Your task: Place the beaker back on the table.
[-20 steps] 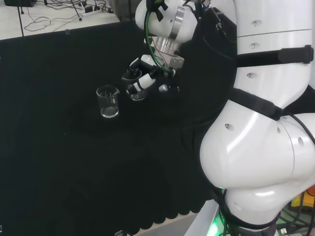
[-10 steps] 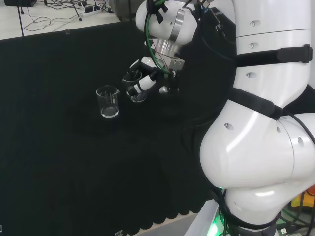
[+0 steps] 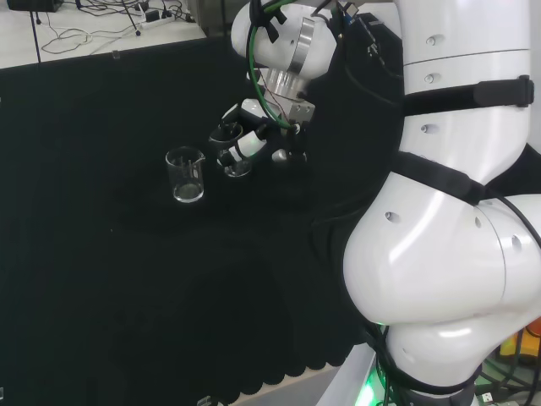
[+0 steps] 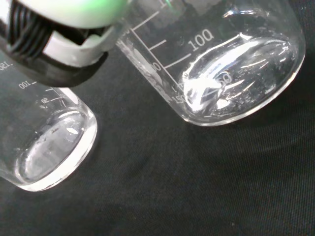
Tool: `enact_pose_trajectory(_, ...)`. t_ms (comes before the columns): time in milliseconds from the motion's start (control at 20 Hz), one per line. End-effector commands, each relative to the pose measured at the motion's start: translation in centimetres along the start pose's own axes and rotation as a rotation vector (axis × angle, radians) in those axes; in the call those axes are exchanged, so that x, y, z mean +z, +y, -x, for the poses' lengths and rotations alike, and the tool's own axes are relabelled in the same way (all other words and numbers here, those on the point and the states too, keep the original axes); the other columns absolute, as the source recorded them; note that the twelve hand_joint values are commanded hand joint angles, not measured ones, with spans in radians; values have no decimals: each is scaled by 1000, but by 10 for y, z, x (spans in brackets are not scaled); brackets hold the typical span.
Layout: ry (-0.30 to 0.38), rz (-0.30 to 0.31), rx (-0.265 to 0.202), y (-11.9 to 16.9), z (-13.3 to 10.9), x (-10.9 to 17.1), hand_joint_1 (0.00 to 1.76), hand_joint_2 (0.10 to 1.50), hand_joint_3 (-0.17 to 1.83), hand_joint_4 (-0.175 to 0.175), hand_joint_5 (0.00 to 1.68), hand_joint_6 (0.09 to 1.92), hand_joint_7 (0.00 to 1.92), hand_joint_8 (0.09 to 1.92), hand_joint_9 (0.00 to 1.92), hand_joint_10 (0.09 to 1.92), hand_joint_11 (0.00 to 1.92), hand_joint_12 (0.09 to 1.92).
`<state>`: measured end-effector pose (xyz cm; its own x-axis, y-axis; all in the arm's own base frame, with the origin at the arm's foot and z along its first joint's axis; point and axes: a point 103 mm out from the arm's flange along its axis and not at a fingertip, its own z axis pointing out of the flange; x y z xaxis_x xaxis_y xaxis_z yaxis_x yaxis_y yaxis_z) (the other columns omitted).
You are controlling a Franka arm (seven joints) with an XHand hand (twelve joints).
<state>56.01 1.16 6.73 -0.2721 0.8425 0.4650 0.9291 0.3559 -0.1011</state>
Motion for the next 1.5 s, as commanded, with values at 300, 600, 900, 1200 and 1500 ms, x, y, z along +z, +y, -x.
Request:
enact_pose_trajectory(300,6,0,1,-4,5,-1,1100,800,426,175,1218,683,1607,87,1510,87,1077,920)
enact_pose_trajectory(600,-27,-27,-6,-6,2,4,1079,930,215,169,1149,750,1431,87,1427,87,977,987)
enact_pose_trajectory(900,-48,-39,-3,-10,4,7,1014,1010,44,73,899,812,1039,87,1096,87,582,1199)
enact_pose_trajectory(1200,-50,-39,19,-15,7,5,960,940,30,-14,525,715,720,87,796,87,212,1316)
enact_pose_trajectory(1500,-32,-26,25,-20,11,-1,891,878,84,-28,371,395,569,87,653,87,23,1378)
